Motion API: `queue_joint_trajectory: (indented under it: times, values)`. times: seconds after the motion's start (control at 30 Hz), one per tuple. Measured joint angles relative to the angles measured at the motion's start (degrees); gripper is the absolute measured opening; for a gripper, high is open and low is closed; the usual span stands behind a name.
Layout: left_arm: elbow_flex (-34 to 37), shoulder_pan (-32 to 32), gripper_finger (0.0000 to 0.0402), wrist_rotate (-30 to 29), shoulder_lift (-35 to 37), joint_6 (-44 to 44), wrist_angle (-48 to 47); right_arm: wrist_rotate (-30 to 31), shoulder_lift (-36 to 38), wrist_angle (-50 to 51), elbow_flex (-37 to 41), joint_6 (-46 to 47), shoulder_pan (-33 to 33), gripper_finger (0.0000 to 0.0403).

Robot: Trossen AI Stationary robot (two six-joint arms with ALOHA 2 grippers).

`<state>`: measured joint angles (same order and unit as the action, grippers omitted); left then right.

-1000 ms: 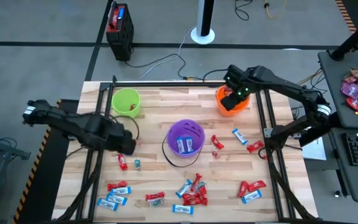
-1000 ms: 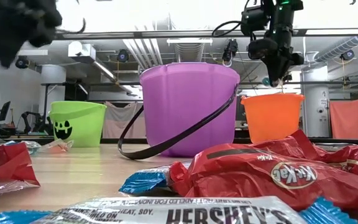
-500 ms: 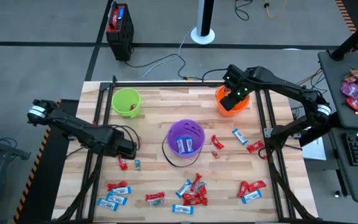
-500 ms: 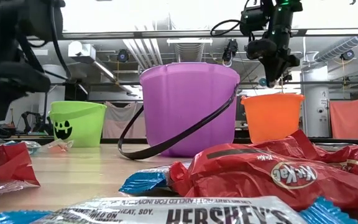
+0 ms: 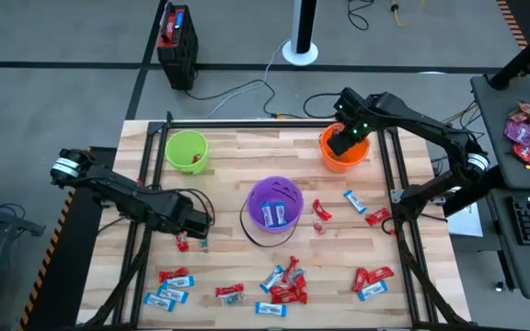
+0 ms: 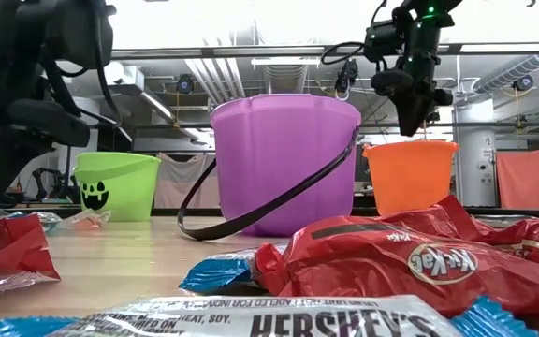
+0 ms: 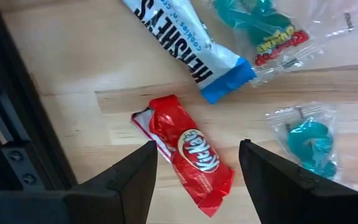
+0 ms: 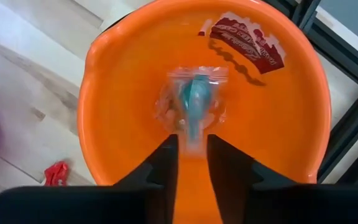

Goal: Sort candy by brand, put in halloween buckets
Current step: Put the red chocolate into the green bucket

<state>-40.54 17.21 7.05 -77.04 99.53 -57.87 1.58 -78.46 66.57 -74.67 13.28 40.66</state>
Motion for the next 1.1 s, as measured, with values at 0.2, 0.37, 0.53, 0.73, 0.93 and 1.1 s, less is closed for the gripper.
queue_joint_trajectory:
  times: [0.2, 0.37, 0.53, 0.73, 0.93, 1.1]
  values:
    - [-0.3, 0.1, 0.0211, 1.6, 0.1, 0.0, -0.1, 0.0, 0.0, 0.0, 0.0, -0.5, 0.0, 0.0147]
    - [-0.2, 3.3, 0.0211, 5.9, 0.2, 1.4, 0.1, 0.0, 0.0, 0.0, 0.0, -0.4, 0.0, 0.0168]
    - [0.4, 7.7, 0.0211, 6.6, 0.2, 7.1, -0.1, 0.0, 0.0, -0.1, 0.0, -0.4, 0.0, 0.0170]
    - [1.6, 8.9, 0.0211, 2.8, -0.1, 9.2, 0.6, 0.0, 0.0, -2.1, 0.0, -1.2, 0.0, 0.0165]
    - [3.1, 8.9, 0.0211, 2.5, -0.1, 9.0, 3.9, -0.1, 0.0, -3.2, 0.0, -1.4, 0.0, 0.0166]
    - [0.8, 8.9, 0.0211, 2.9, 0.0, 9.0, 3.2, -0.1, 0.0, -3.1, 0.0, -1.5, 0.0, 0.0164]
